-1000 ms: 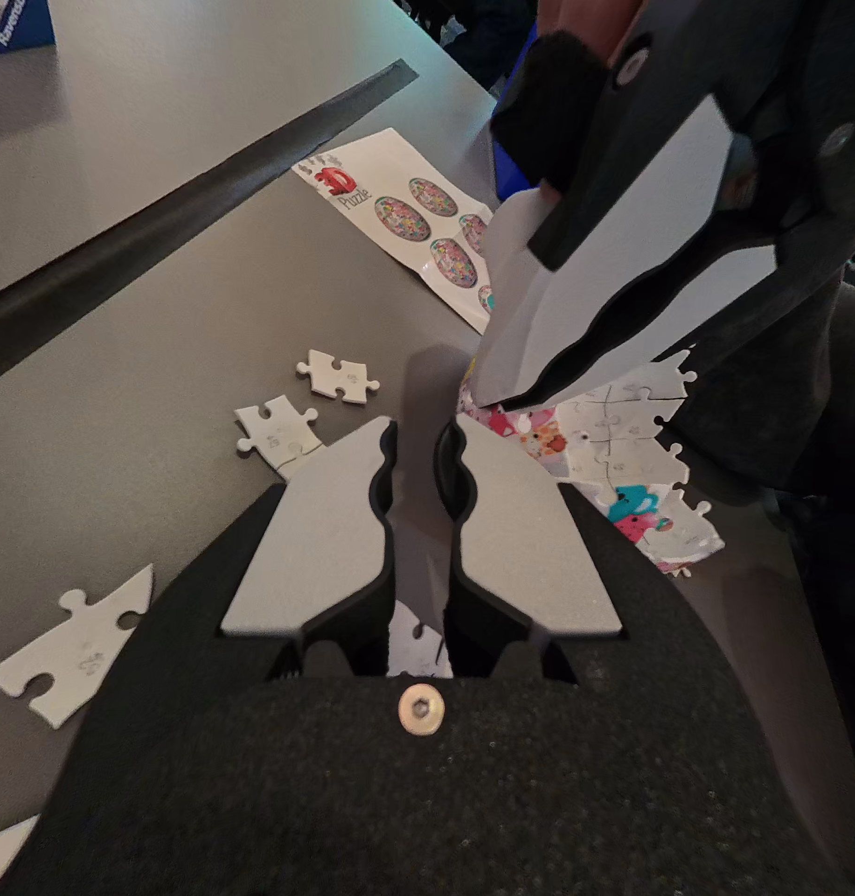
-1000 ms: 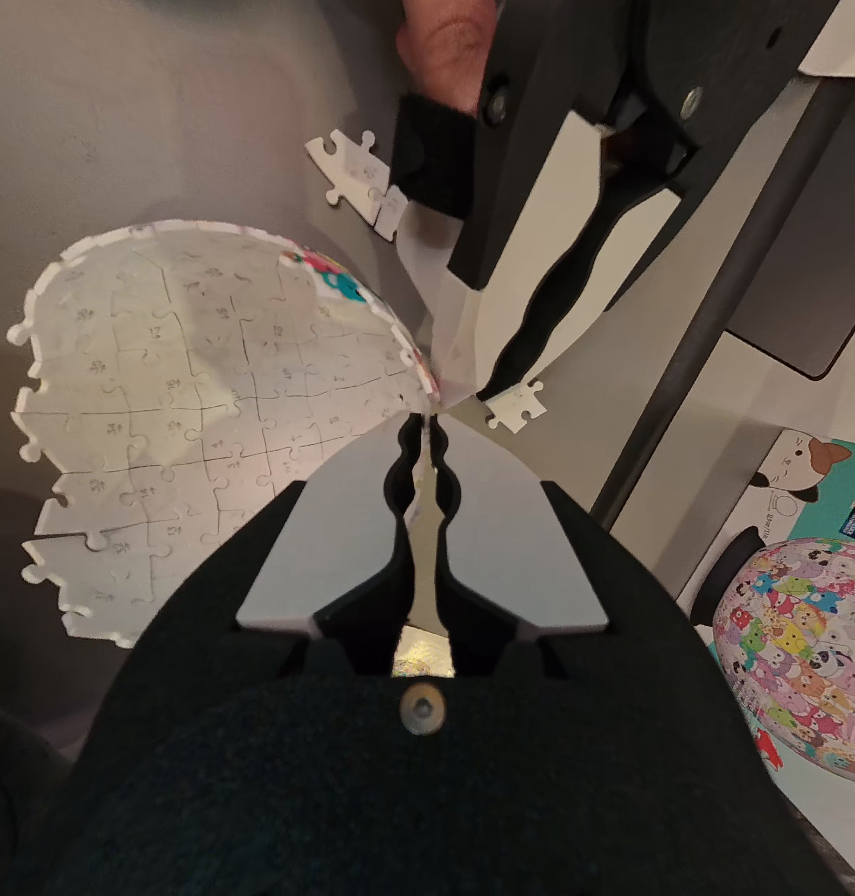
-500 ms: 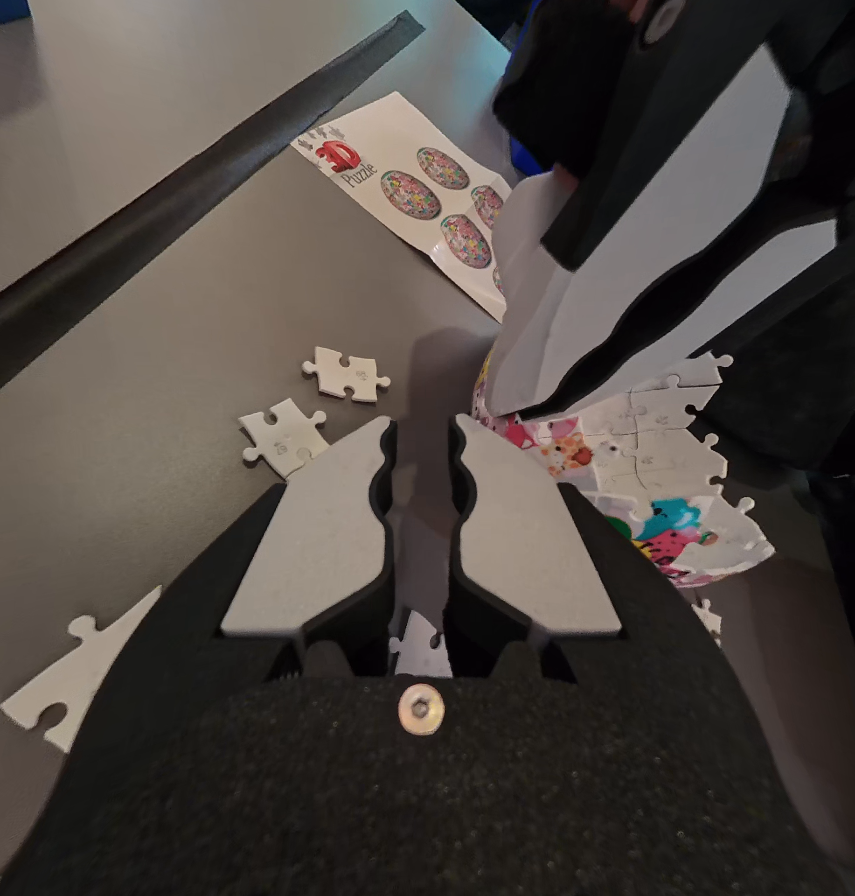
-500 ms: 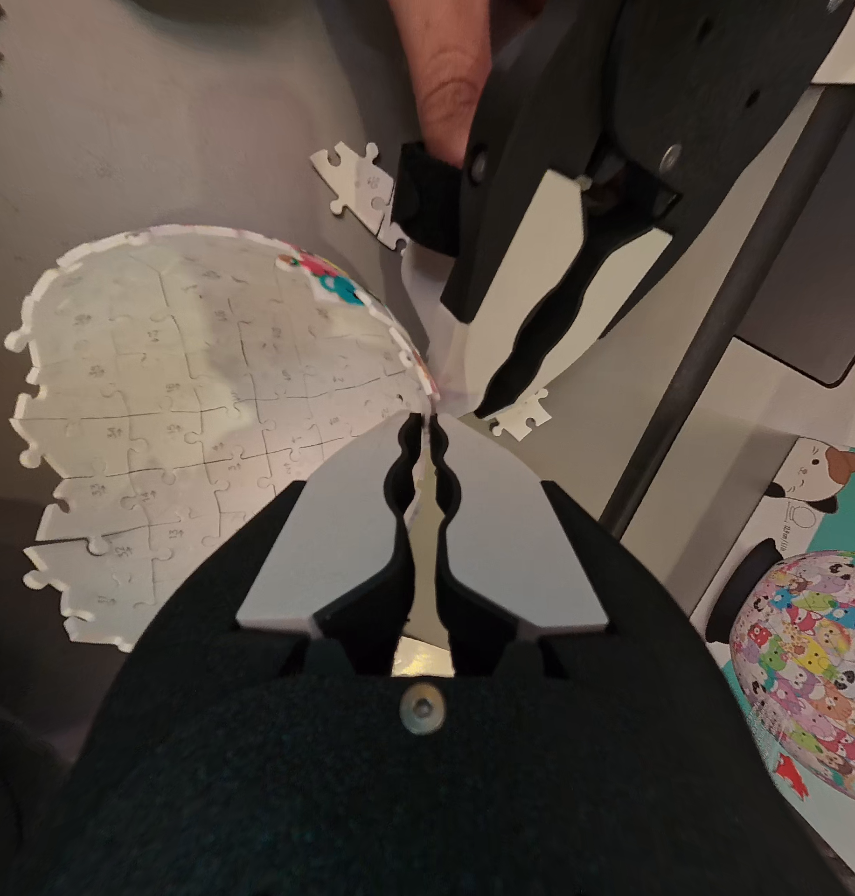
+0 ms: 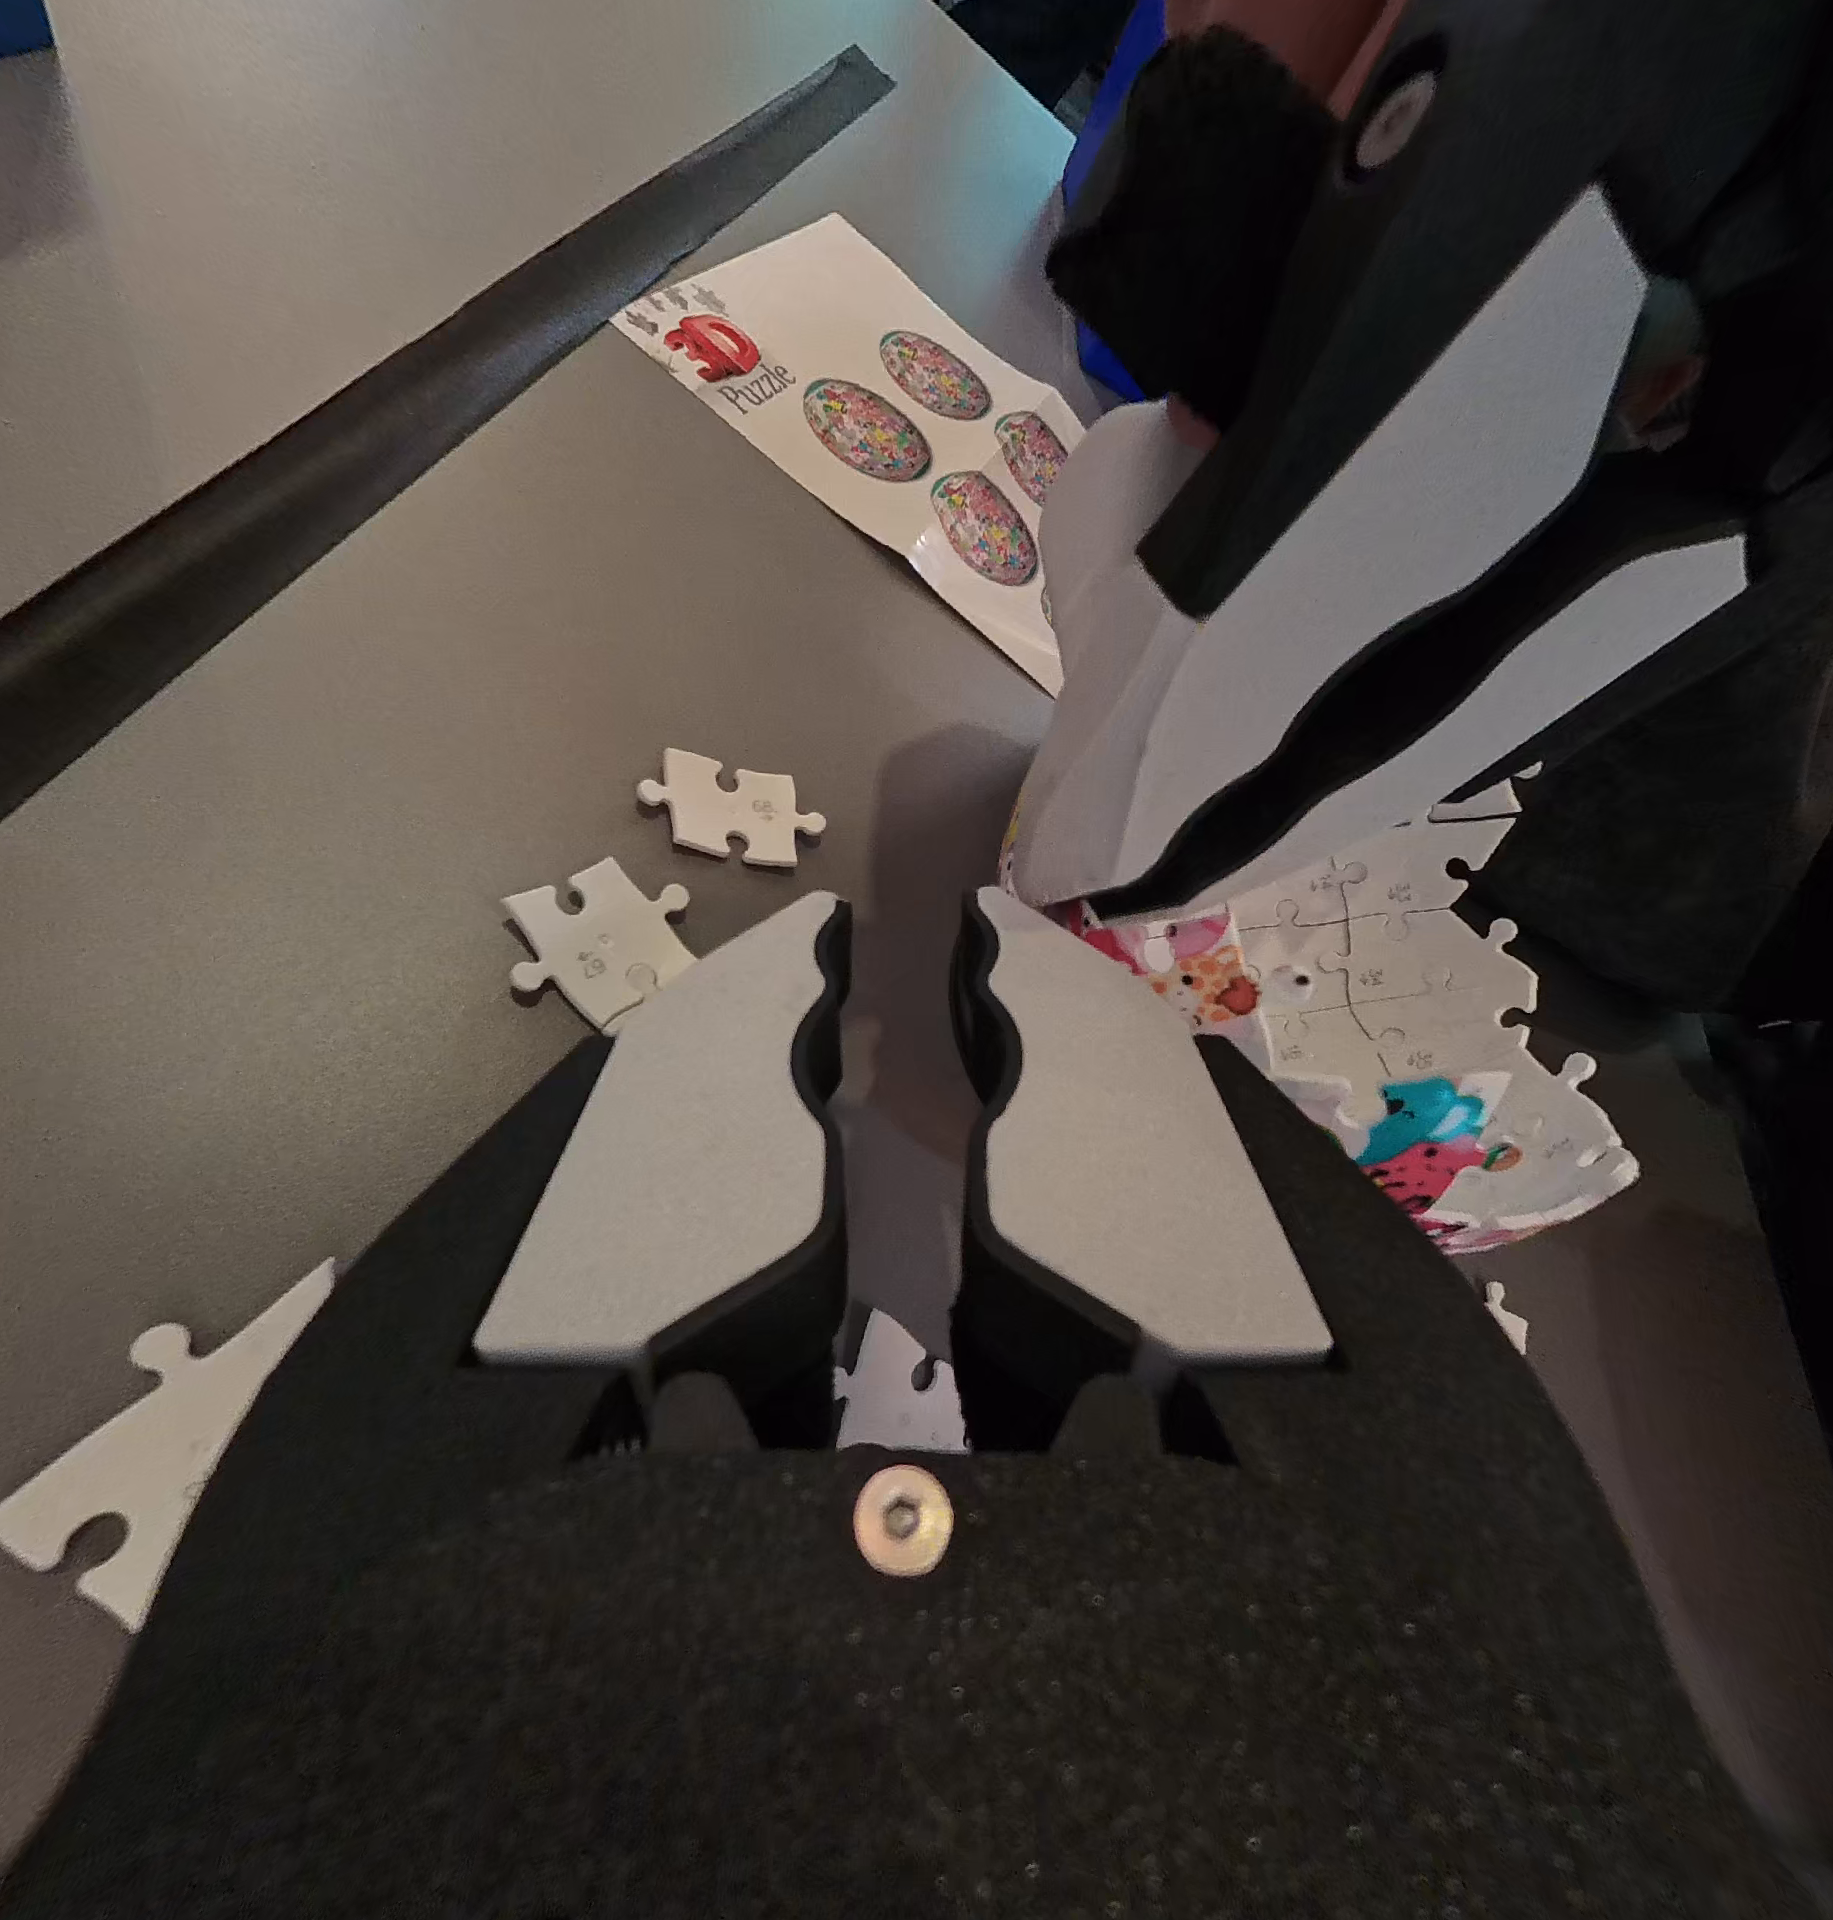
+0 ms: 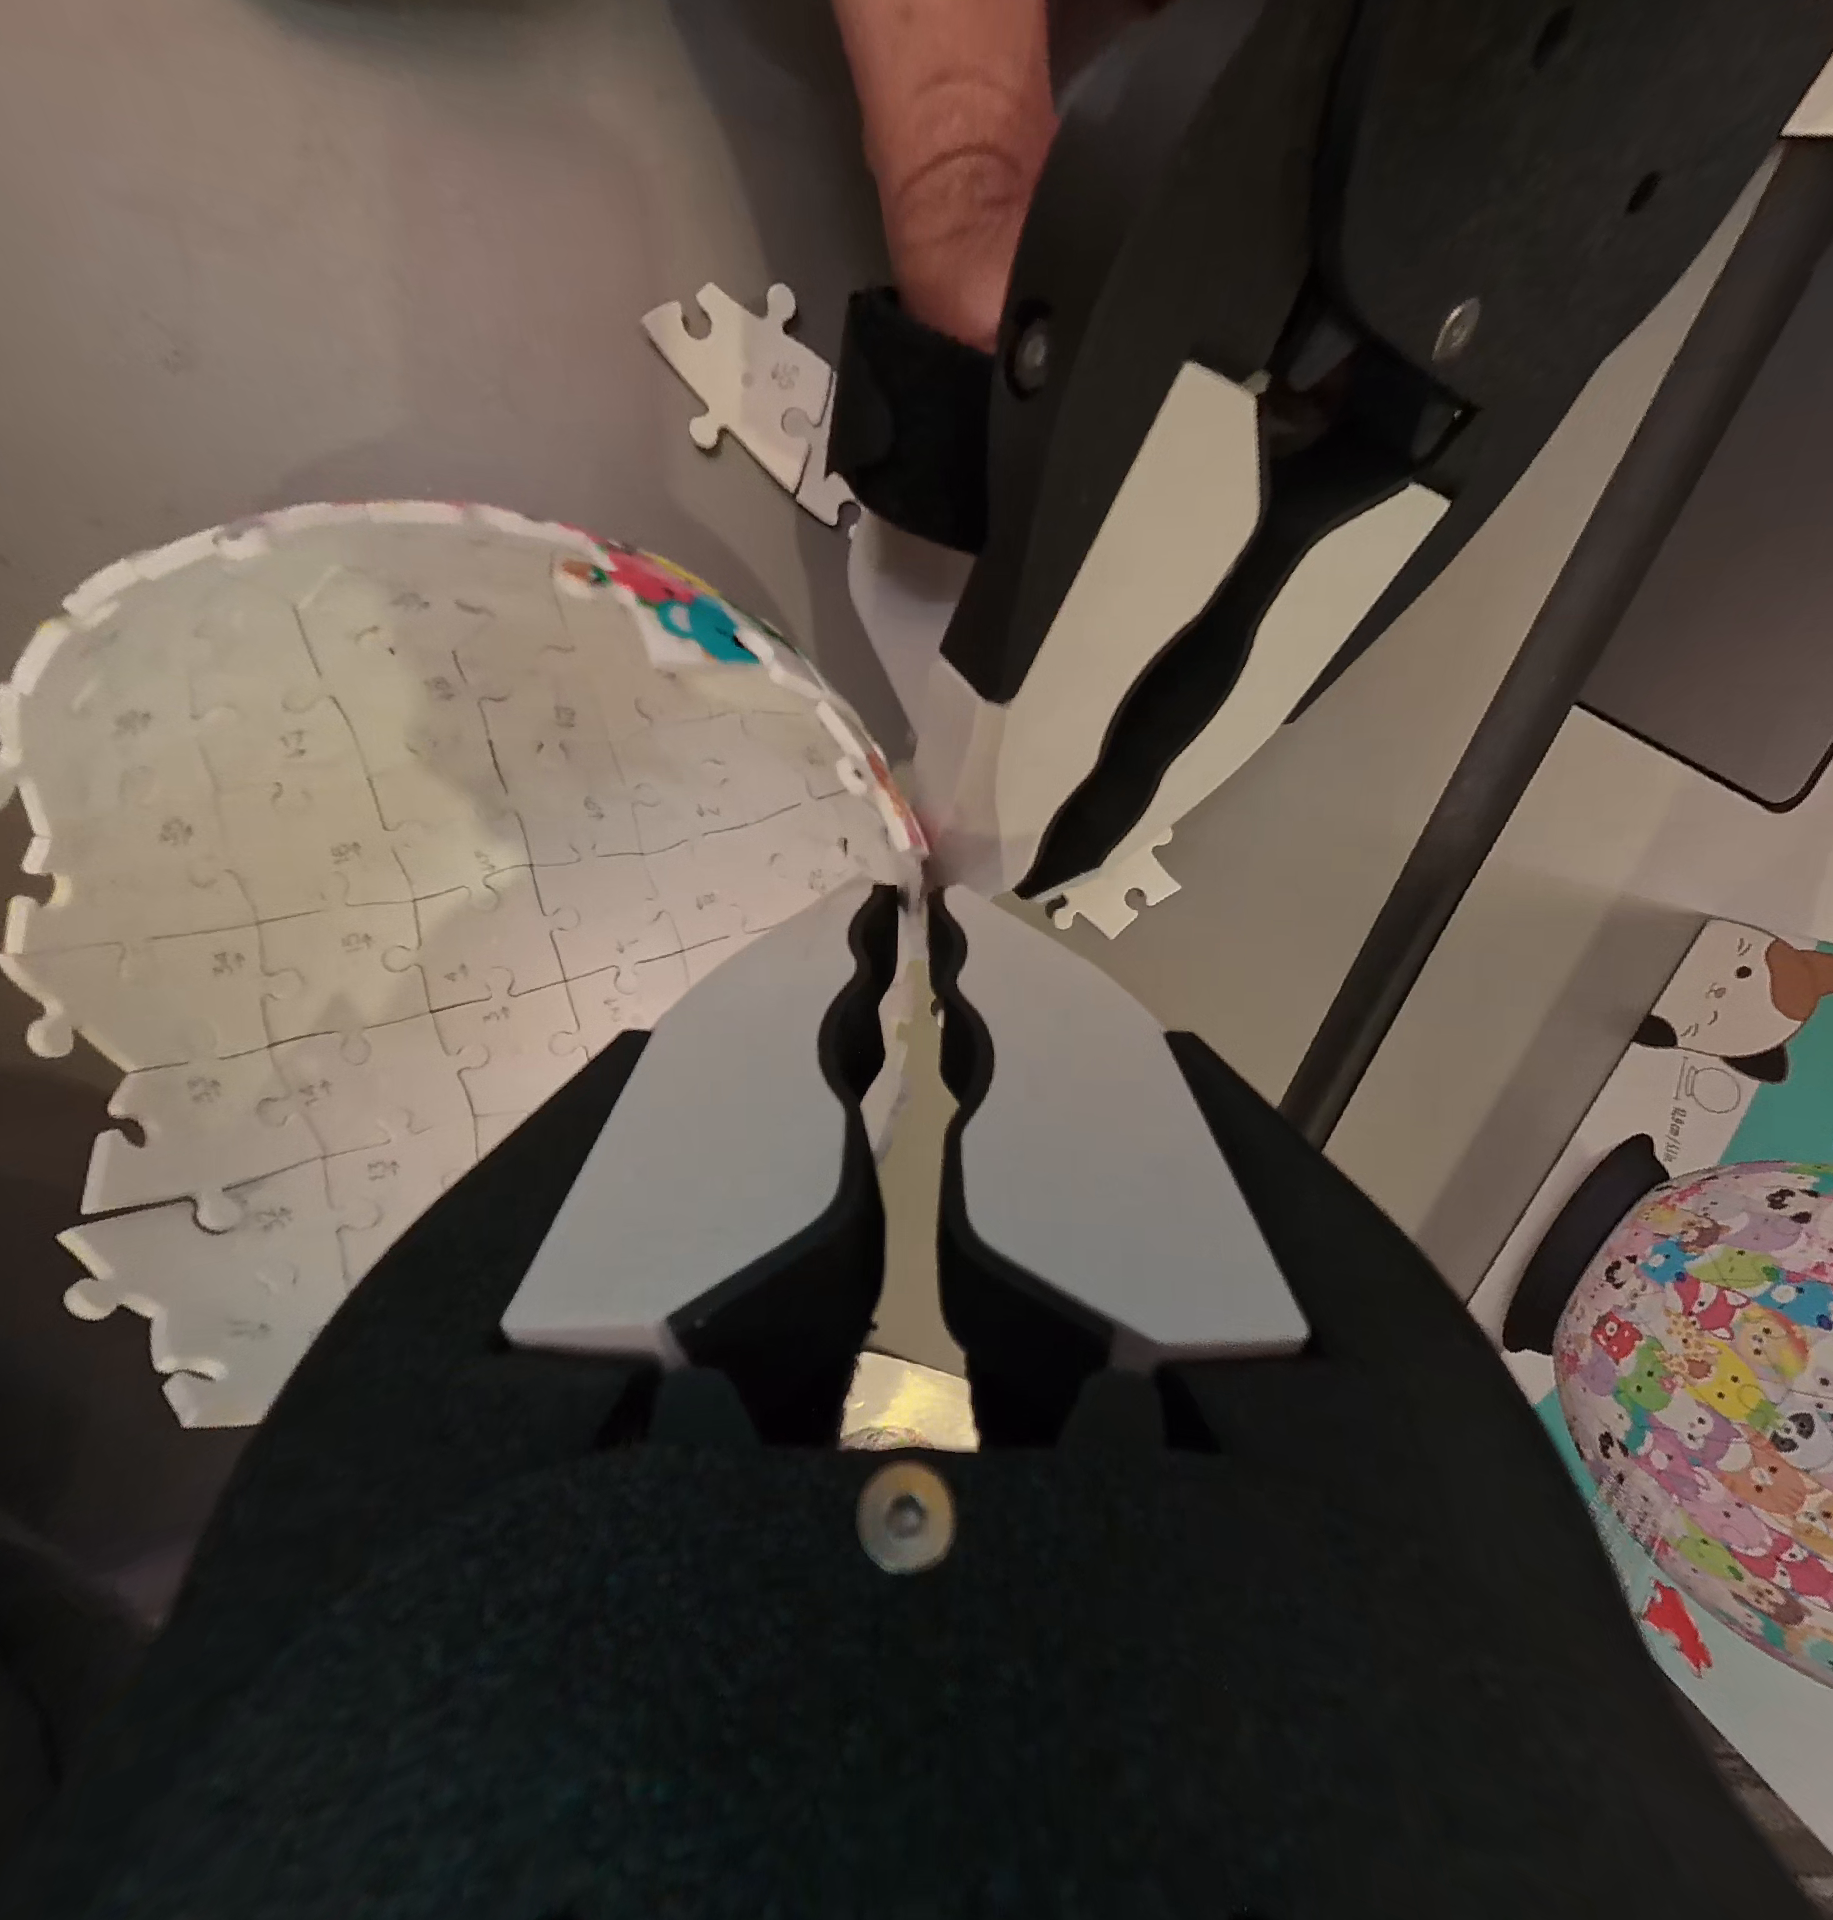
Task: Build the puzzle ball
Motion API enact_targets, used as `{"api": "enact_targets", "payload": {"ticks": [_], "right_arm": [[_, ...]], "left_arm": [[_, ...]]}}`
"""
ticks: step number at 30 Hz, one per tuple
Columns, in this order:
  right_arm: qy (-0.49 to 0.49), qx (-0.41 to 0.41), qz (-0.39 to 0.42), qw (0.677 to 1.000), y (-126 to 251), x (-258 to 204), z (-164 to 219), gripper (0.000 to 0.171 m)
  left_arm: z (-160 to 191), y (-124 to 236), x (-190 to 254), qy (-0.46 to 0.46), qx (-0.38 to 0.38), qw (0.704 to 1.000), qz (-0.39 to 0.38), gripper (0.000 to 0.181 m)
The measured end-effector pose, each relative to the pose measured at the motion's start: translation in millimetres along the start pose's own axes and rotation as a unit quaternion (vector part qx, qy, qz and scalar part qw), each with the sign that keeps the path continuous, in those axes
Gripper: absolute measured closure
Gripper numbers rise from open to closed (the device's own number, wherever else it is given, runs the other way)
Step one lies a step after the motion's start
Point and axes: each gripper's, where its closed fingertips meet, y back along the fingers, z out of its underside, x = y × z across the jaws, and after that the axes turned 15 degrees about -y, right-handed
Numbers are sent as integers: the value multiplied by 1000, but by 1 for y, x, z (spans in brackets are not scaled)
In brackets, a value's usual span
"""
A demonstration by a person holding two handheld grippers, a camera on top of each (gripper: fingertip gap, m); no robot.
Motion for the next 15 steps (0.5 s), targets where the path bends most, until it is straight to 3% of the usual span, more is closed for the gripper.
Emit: {"api": "enact_targets", "payload": {"ticks": [15], "right_arm": [[14,3,10,1000,5,0,0,168]], "left_arm": [[6,-2,-2,9,-5,1000,3,162]]}}
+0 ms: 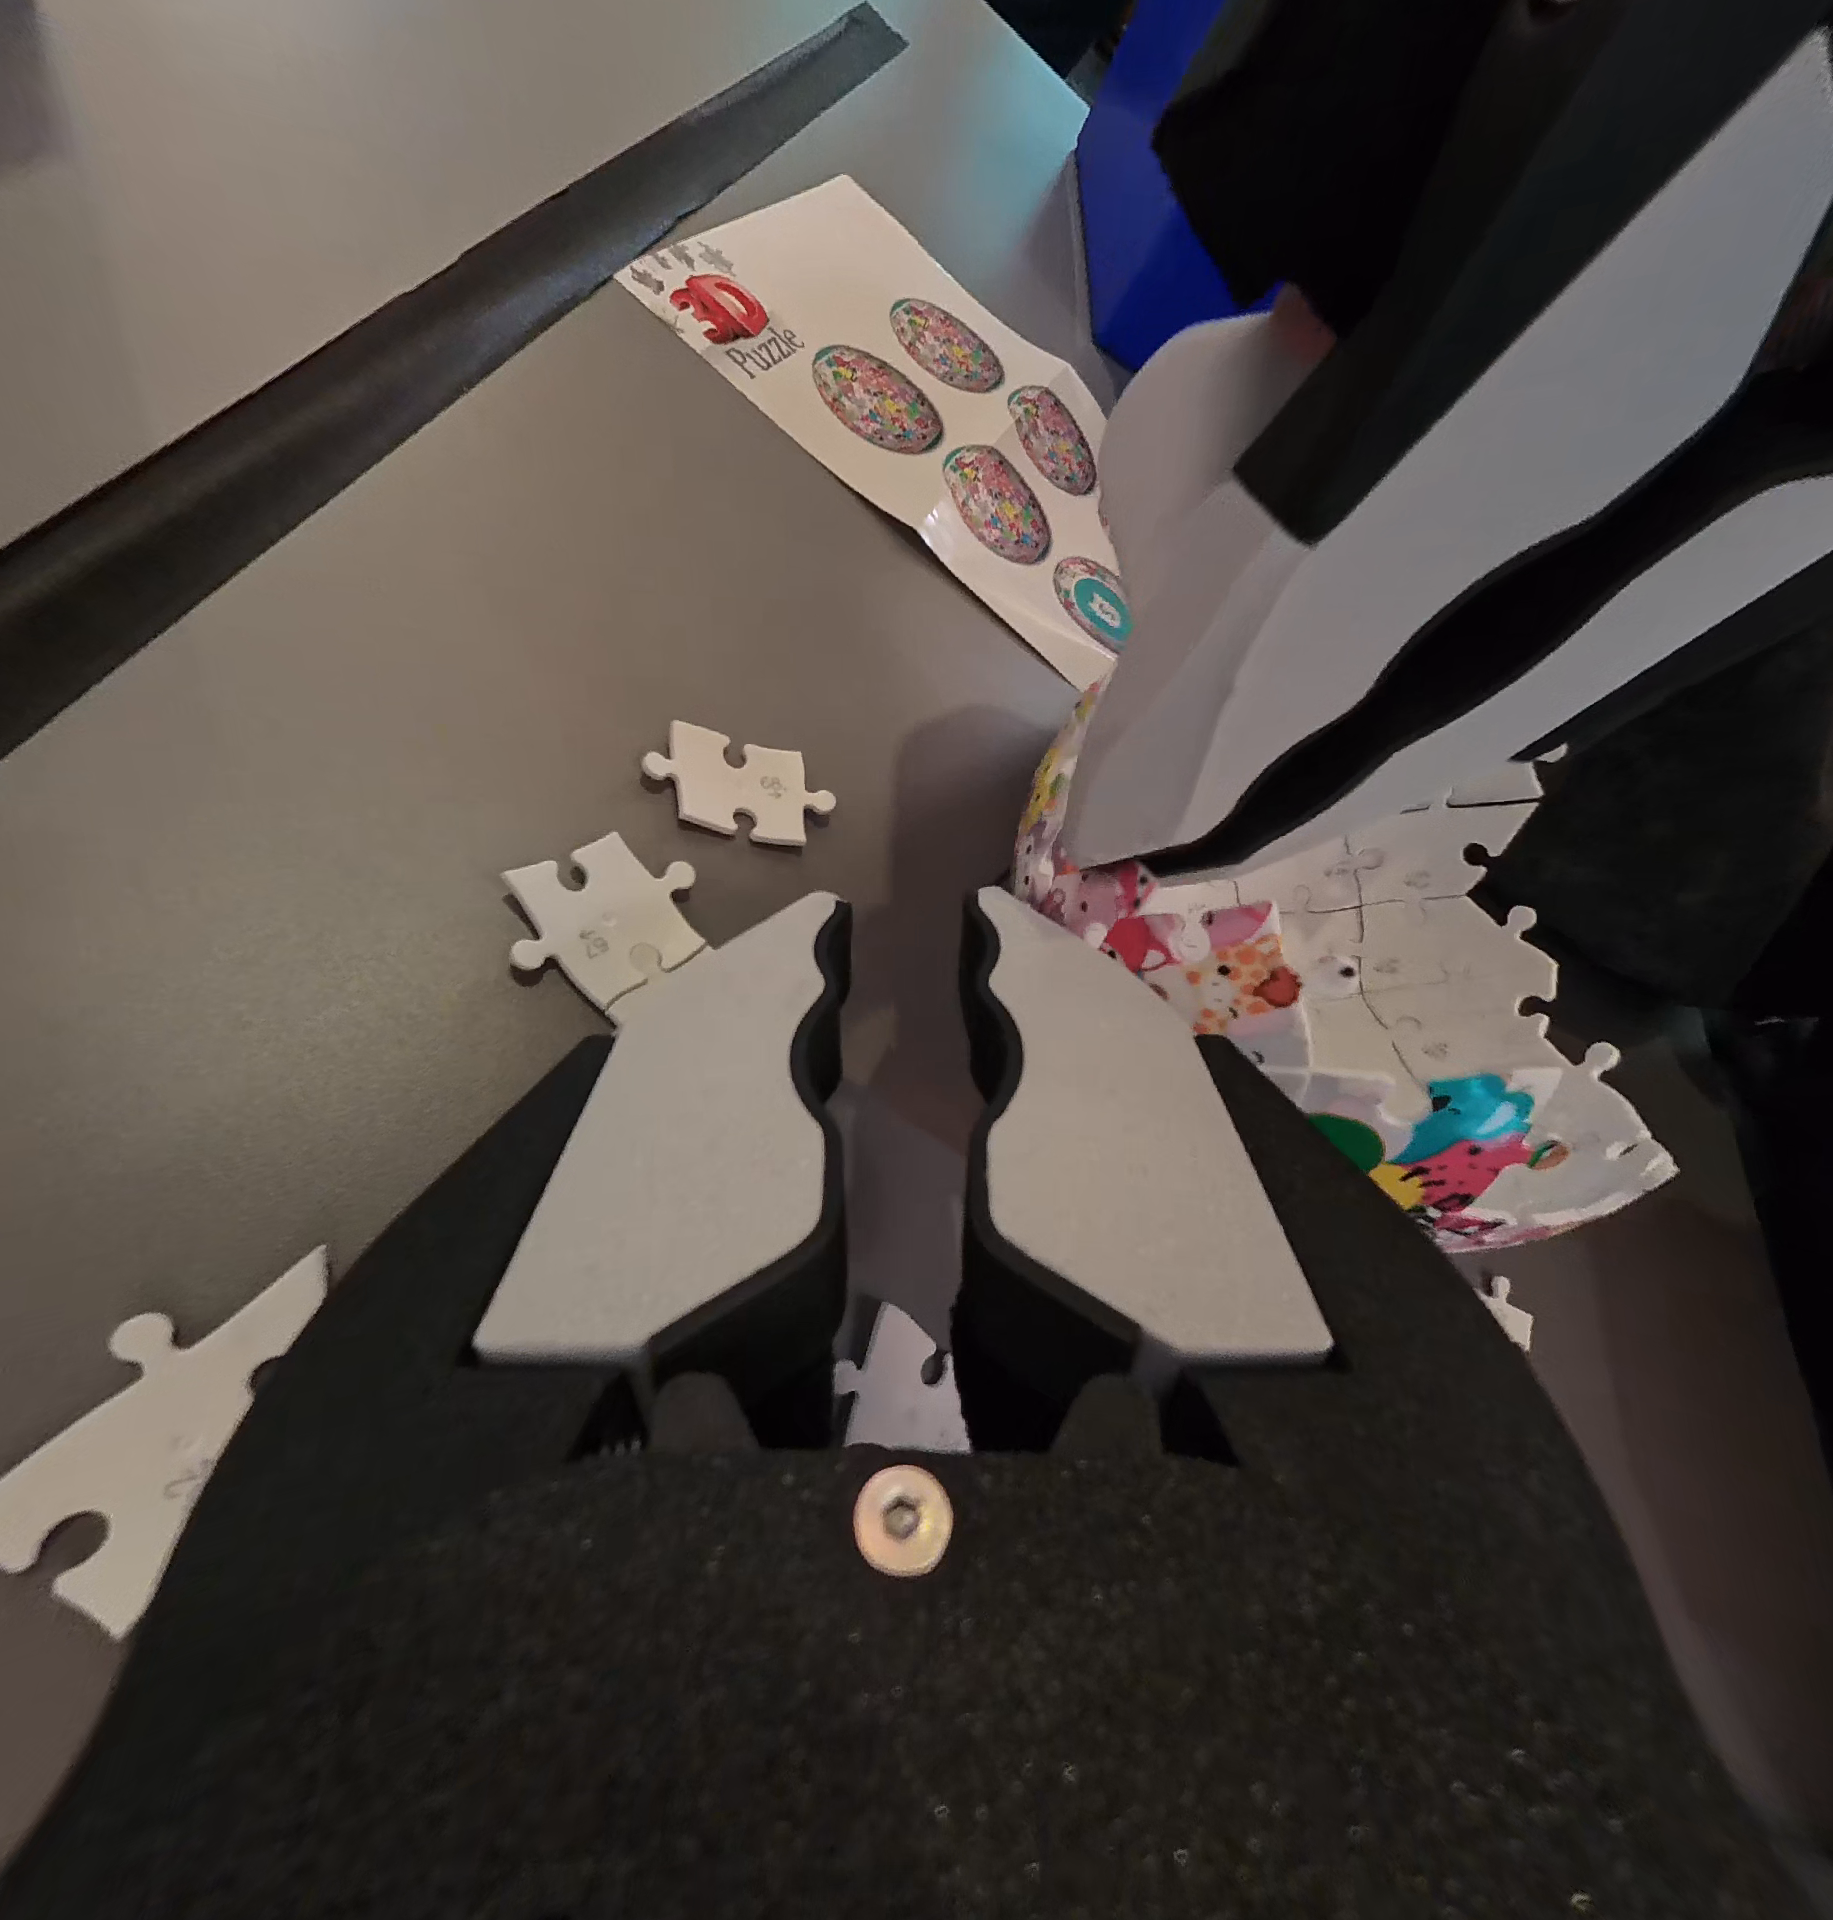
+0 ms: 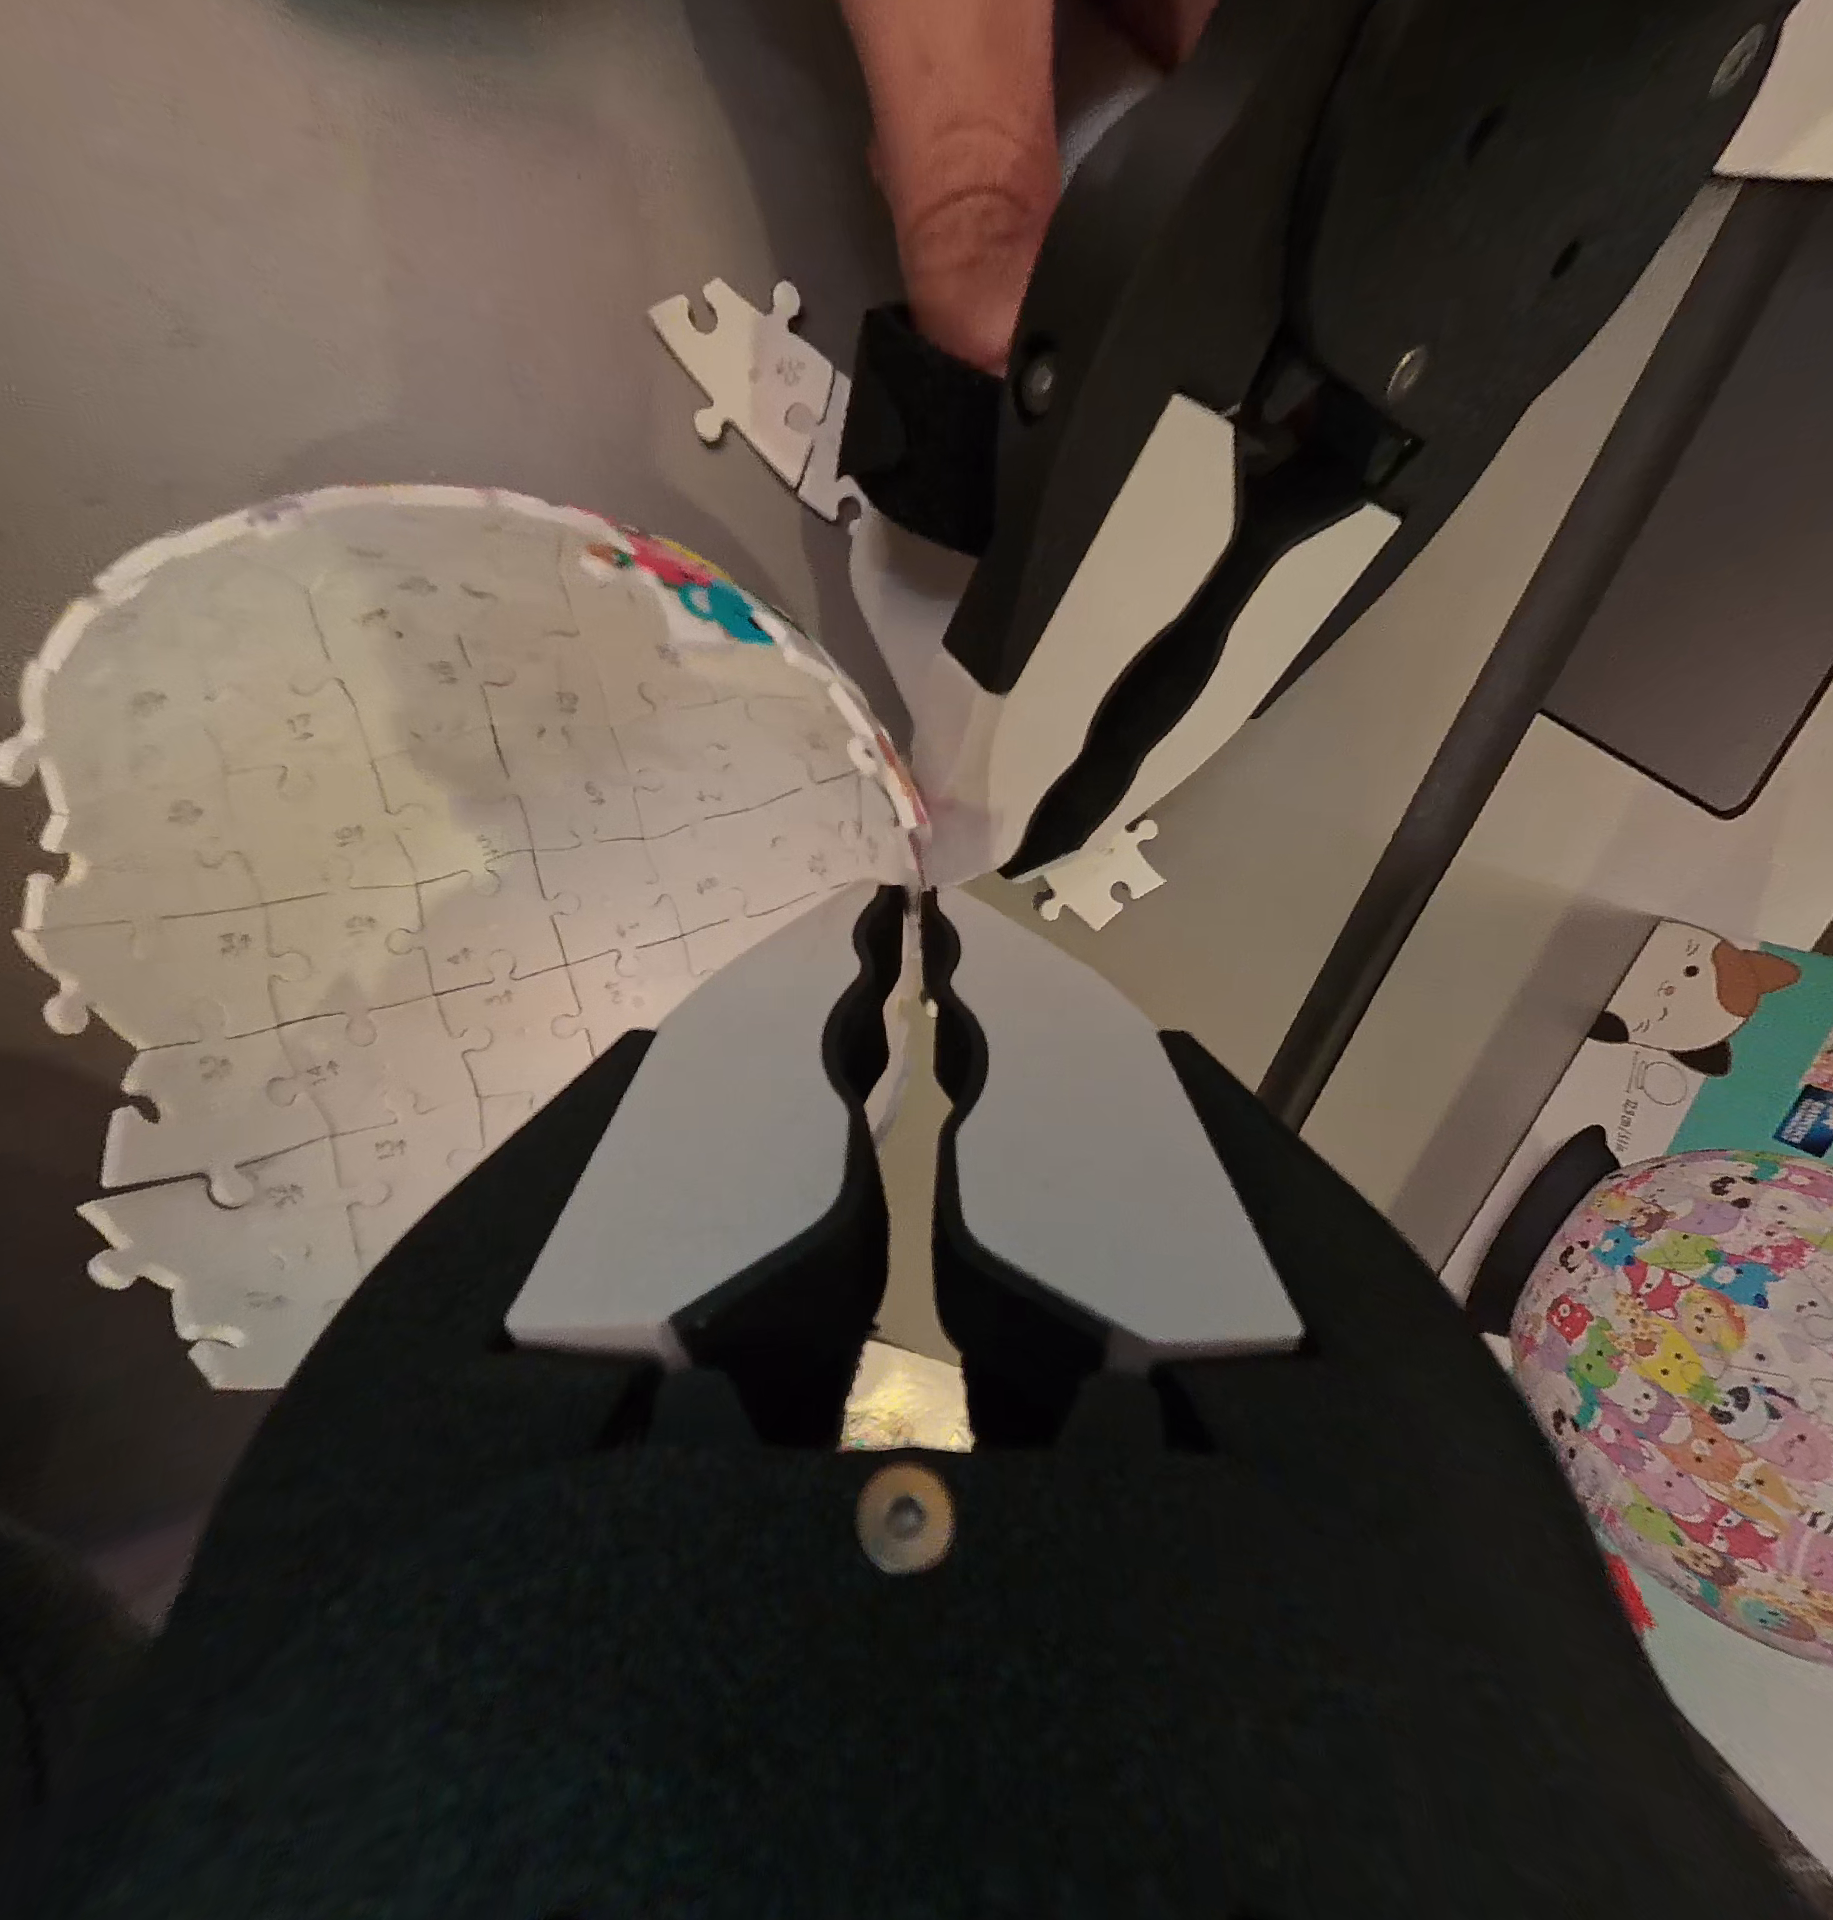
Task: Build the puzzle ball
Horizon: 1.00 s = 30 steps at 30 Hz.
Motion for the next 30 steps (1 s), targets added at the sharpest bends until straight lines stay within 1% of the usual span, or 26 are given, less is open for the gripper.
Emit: {"api": "enact_targets", "payload": {"ticks": [8,20,30], "right_arm": [[16,14,-5,1000,0,-2,-3,168],[46,3,17,999,-2,1,-1,167],[45,-3,15,999,-5,2,1,167]], "left_arm": [[-1,1,1,6,7,1000,7,161],[-1,0,1,6,6,1000,6,162],[-1,0,1,3,6,1000,4,163]]}}
